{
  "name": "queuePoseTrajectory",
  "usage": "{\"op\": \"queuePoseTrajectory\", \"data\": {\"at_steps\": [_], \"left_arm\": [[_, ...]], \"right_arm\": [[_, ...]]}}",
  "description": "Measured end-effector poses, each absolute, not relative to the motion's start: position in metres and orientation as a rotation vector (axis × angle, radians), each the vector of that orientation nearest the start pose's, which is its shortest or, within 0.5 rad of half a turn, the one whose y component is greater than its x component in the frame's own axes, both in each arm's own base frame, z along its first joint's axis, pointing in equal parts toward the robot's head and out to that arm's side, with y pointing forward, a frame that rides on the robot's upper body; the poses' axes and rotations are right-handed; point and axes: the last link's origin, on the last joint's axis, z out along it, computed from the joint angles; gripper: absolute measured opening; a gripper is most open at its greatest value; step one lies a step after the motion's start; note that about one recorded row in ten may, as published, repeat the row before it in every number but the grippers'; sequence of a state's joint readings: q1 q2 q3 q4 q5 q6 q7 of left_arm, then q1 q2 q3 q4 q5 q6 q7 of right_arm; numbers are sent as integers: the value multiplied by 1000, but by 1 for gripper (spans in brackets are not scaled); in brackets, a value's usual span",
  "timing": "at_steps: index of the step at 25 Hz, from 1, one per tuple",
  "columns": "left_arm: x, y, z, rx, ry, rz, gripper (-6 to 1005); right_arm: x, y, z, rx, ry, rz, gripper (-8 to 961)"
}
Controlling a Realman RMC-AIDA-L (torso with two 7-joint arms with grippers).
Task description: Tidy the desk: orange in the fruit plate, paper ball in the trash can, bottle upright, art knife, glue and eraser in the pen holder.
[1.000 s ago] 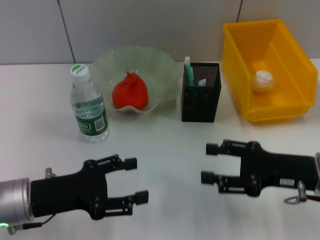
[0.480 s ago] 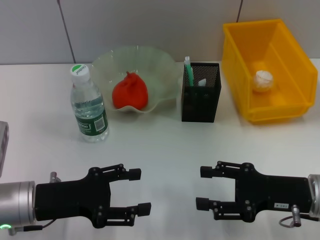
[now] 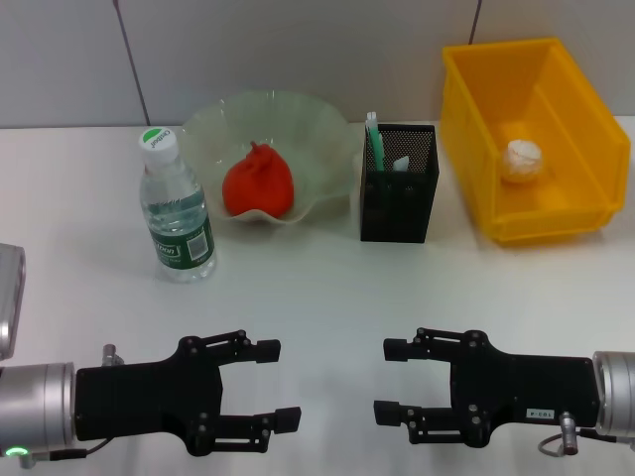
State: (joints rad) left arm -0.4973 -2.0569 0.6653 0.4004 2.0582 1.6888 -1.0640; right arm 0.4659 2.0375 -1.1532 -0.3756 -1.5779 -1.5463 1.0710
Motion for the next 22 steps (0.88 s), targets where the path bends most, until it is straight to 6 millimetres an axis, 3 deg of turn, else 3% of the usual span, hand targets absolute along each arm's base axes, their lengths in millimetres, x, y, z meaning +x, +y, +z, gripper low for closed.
{"op": "queuePoseTrajectory", "data": {"at_steps": [22], "left_arm": [[-278,275,-36,-2886,-484,-837,836]], "right_arm": [[263,280,-54,-2884,469,870,757]]}}
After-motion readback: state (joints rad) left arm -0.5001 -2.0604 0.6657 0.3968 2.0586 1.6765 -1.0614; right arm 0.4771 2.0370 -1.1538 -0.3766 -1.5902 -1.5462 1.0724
